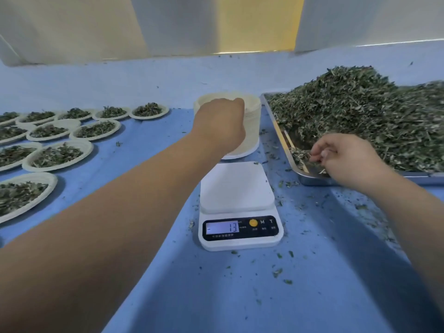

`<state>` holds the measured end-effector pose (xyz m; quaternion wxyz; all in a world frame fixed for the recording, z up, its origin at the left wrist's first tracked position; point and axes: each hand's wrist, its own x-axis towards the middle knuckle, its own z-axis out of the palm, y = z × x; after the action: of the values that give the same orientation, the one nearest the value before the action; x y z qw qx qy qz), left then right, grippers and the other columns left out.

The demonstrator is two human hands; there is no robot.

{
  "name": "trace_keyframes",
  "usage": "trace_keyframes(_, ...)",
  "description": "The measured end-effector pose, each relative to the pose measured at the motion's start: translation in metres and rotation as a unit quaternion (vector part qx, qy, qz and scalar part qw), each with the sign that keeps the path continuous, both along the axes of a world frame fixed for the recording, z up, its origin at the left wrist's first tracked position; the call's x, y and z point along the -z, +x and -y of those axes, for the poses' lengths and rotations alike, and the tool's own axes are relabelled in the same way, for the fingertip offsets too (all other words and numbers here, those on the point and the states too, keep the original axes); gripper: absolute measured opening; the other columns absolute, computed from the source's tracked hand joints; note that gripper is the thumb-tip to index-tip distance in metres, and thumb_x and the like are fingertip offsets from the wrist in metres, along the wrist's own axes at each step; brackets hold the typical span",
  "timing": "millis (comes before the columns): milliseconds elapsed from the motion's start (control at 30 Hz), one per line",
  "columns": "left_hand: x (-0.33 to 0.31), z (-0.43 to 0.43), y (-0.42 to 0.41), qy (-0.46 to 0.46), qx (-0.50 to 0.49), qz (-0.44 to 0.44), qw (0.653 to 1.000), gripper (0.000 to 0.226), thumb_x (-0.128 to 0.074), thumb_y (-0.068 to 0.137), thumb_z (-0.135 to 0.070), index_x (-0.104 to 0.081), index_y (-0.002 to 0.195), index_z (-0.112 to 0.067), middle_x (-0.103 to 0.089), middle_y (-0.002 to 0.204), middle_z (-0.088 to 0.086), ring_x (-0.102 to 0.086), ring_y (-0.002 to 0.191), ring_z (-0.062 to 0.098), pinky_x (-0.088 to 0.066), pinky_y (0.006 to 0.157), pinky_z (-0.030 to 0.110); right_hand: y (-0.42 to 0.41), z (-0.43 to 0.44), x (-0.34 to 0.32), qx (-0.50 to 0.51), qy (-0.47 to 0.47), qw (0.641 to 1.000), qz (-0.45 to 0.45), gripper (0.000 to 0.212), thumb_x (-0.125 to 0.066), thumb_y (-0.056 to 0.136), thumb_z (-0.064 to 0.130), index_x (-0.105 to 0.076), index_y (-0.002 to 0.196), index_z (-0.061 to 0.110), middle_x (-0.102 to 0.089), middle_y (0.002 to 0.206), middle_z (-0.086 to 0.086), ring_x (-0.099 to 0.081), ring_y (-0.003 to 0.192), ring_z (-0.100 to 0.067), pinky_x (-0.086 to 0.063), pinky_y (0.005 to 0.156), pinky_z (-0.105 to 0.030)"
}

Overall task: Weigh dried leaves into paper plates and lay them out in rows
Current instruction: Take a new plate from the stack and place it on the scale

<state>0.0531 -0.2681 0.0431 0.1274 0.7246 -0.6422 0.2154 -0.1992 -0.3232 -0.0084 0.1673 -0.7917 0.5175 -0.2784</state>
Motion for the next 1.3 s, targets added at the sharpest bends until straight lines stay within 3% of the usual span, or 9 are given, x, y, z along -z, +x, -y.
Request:
trace_keyframes(167,0.003,0.011,0.008,0.017,-0.018,-0.014,1.0,0.016,-0.045,0.099,-0.01,-0.061,0.103,-0.01,-0.056,0.09,0.009,-0.052,0.088,0.03,-0.035,0.066,0.035,-0.005,0.002,0.01,-0.005,-0.059,0.997,0.039,0.033,-0.05,0.102,0.008,-0.065,0.126,0.023,-0.072,0.106,0.004,-0.064,0.093,-0.01,-0.046,0.084,-0.022)
trace_keyframes(333,-0.003,0.016,0.009,0.006,-0.02,-0.08,0.997,0.027,-0.044,0.102,-0.013,-0.069,0.108,-0.009,-0.068,0.101,0.01,-0.061,0.096,0.032,-0.039,0.07,0.033,-0.006,0.002,0.021,-0.012,-0.114,0.993,-0.027,0.027,-0.055,0.1,0.013,-0.075,0.115,0.024,-0.075,0.101,-0.001,-0.047,0.051,0.001,-0.036,0.053,-0.016)
trace_keyframes(433,-0.008,0.016,0.008,0.025,-0.027,-0.037,0.999,0.027,-0.045,0.104,-0.014,-0.068,0.118,-0.011,-0.066,0.109,0.012,-0.061,0.097,0.034,-0.04,0.074,0.035,-0.004,-0.004,0.022,-0.014,-0.124,0.992,-0.003,0.026,-0.055,0.098,0.012,-0.076,0.109,0.023,-0.071,0.084,0.001,-0.054,0.053,-0.004,-0.041,0.057,-0.023)
trace_keyframes(633,-0.021,0.007,0.006,0.033,-0.035,0.028,0.998,0.022,-0.046,0.098,-0.001,-0.058,0.115,-0.006,-0.042,0.074,0.005,-0.048,0.067,0.029,-0.035,0.06,0.037,0.0,-0.014,0.026,-0.014,-0.113,0.993,0.0,0.026,-0.054,0.094,0.013,-0.076,0.103,0.025,-0.072,0.077,0.002,-0.056,0.048,-0.013,-0.055,0.058,-0.034)
trace_keyframes(833,-0.022,-0.002,0.005,-0.003,0.052,0.116,0.992,0.061,-0.051,0.087,0.008,-0.035,0.143,-0.01,-0.046,0.091,0.01,-0.04,0.061,0.027,-0.024,0.05,0.035,0.004,-0.021,0.027,-0.023,-0.112,0.993,0.021,0.025,-0.055,0.095,0.012,-0.075,0.105,0.022,-0.067,0.071,0.008,-0.05,0.044,-0.005,-0.036,0.048,-0.02)
trace_keyframes(967,-0.015,-0.004,0.004,-0.05,0.012,0.046,0.998,0.029,-0.049,0.08,0.009,-0.06,0.103,-0.004,-0.055,0.104,0.014,-0.046,0.085,0.031,-0.033,0.063,0.04,0.008,-0.027,0.028,-0.038,-0.124,0.991,0.017,0.024,-0.055,0.096,0.011,-0.074,0.106,0.022,-0.057,0.063,0.019,-0.049,0.043,-0.001,-0.027,0.045,-0.016)
trace_keyframes(1033,-0.005,-0.007,0.005,-0.112,0.034,-0.062,0.991,0.03,-0.047,0.081,0.008,-0.068,0.098,-0.002,-0.057,0.105,0.013,-0.052,0.093,0.033,-0.04,0.069,0.041,0.009,-0.026,0.03,-0.052,-0.119,0.991,0.027,0.029,-0.054,0.095,0.012,-0.069,0.116,0.024,-0.07,0.085,0.013,-0.053,0.053,0.003,-0.037,0.053,-0.015)
trace_keyframes(1167,0.019,-0.023,-0.002,-0.268,0.092,-0.294,0.913,0.029,-0.05,0.078,0.011,-0.074,0.084,-0.004,-0.058,0.107,-0.002,-0.054,0.098,0.015,-0.041,0.078,0.015,0.012,-0.028,0.031,-0.07,-0.113,0.987,0.095,0.049,-0.055,0.093,0.011,-0.049,0.138,0.03,-0.067,0.11,0.013,-0.066,0.091,-0.005,-0.055,0.083,-0.03)
trace_keyframes(1300,0.038,-0.042,-0.007,-0.31,0.136,-0.346,0.875,0.028,-0.061,0.081,0.013,-0.078,0.084,-0.009,-0.057,0.116,-0.001,-0.054,0.108,0.01,-0.043,0.085,0.01,0.013,-0.029,0.032,-0.064,-0.128,0.979,0.145,0.065,-0.062,0.092,0.014,-0.032,0.145,0.036,-0.064,0.113,0.018,-0.062,0.09,0.009,-0.048,0.073,-0.014)
